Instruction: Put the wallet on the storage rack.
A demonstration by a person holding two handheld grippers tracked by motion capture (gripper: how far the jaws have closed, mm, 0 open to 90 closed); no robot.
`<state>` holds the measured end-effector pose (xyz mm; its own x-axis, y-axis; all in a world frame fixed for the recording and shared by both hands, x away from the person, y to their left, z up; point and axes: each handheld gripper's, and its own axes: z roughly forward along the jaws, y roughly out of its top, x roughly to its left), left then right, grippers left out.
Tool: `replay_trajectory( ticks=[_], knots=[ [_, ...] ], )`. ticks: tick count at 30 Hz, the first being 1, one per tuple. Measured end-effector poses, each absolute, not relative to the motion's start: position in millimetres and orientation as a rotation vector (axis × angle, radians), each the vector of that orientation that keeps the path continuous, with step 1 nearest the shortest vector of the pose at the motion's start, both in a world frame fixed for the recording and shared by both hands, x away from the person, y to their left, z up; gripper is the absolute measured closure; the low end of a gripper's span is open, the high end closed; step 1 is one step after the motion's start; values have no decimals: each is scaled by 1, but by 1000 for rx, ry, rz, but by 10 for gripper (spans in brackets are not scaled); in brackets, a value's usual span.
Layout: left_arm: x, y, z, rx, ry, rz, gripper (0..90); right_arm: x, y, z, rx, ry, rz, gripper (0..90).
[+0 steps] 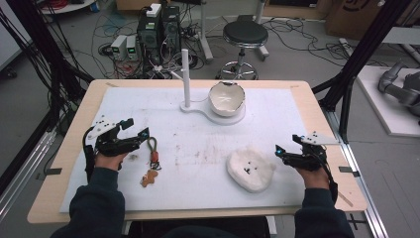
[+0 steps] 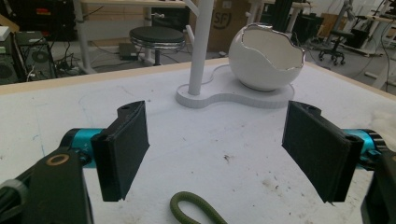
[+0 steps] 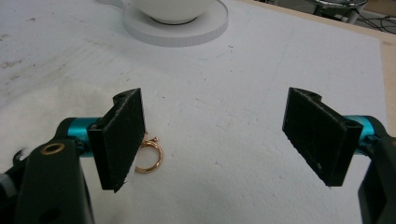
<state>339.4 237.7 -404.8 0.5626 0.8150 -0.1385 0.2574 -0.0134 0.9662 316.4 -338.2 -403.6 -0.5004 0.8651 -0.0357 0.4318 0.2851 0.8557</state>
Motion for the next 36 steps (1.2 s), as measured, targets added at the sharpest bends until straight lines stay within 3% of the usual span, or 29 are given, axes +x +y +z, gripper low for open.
replay_trajectory(
  ticks=[29,36],
  knots=[
    [340,233,-408,1593,938,556,238,323,-319,-424,1169,2375,1102,220],
    [340,232,-408,1602,939,544,244,326,-302,-436,1125,2632,1037,348]
  ],
)
